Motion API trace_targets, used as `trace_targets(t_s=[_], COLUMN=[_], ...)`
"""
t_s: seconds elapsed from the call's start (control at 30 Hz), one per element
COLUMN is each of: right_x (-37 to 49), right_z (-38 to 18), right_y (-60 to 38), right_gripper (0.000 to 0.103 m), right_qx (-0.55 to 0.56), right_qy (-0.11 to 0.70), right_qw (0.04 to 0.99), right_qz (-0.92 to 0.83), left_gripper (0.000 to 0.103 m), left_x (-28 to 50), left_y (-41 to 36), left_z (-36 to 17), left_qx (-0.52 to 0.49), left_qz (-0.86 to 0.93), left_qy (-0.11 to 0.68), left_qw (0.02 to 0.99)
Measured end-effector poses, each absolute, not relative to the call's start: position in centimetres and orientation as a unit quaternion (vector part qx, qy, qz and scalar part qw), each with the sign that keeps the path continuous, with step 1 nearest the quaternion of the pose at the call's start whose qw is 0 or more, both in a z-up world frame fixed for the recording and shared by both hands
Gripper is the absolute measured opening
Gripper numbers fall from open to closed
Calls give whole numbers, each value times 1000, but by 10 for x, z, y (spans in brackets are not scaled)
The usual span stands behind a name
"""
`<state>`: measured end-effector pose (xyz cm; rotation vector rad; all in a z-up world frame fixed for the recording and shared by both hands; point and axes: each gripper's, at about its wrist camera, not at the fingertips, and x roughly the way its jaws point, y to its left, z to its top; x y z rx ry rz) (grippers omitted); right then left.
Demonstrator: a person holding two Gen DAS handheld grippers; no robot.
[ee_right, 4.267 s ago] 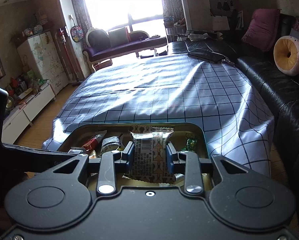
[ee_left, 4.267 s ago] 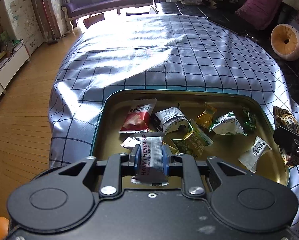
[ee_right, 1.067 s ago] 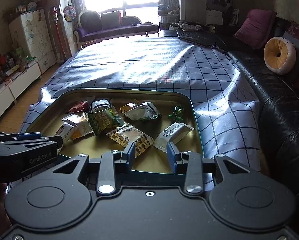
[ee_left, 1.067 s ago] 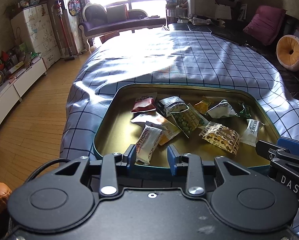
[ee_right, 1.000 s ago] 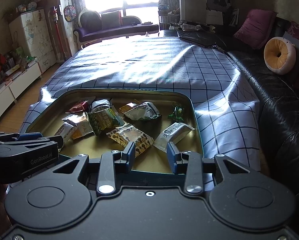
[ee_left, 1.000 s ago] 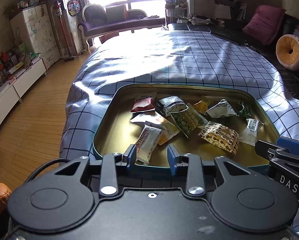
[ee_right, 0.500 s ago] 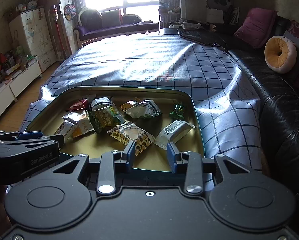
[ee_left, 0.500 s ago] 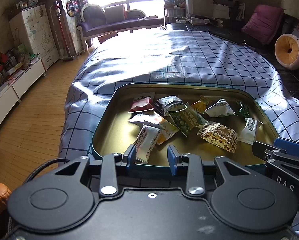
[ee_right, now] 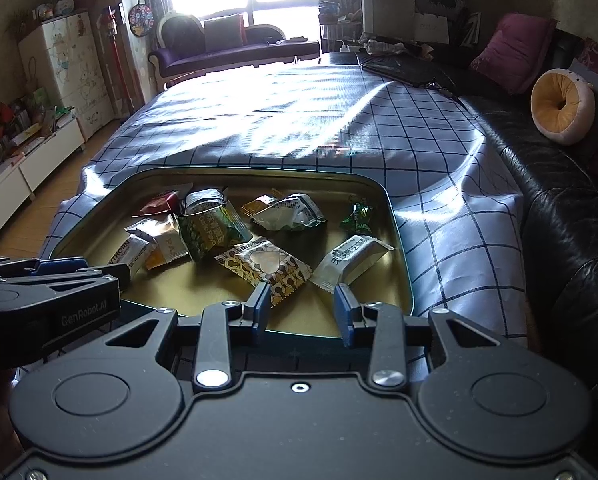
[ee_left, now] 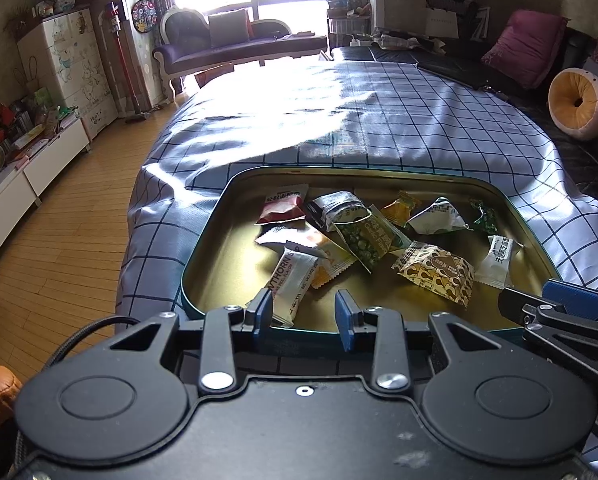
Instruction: Organize snacks
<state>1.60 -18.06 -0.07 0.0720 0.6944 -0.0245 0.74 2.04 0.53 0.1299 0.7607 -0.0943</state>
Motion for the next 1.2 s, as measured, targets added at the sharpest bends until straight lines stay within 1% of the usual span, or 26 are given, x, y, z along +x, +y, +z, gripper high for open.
trace_targets(t_s=[1.2], right_x=[18], right_z=[-3], right_y=[-180], right_gripper=[46], right_qx=[33], right_qy=[347], right_qw=[937], right_qz=[-10], left_gripper=[35], left_x=[5], left_y=[16], left_z=[2], left_qx=[68], left_qz=[-57], left_qy=[371], left_qw=[924])
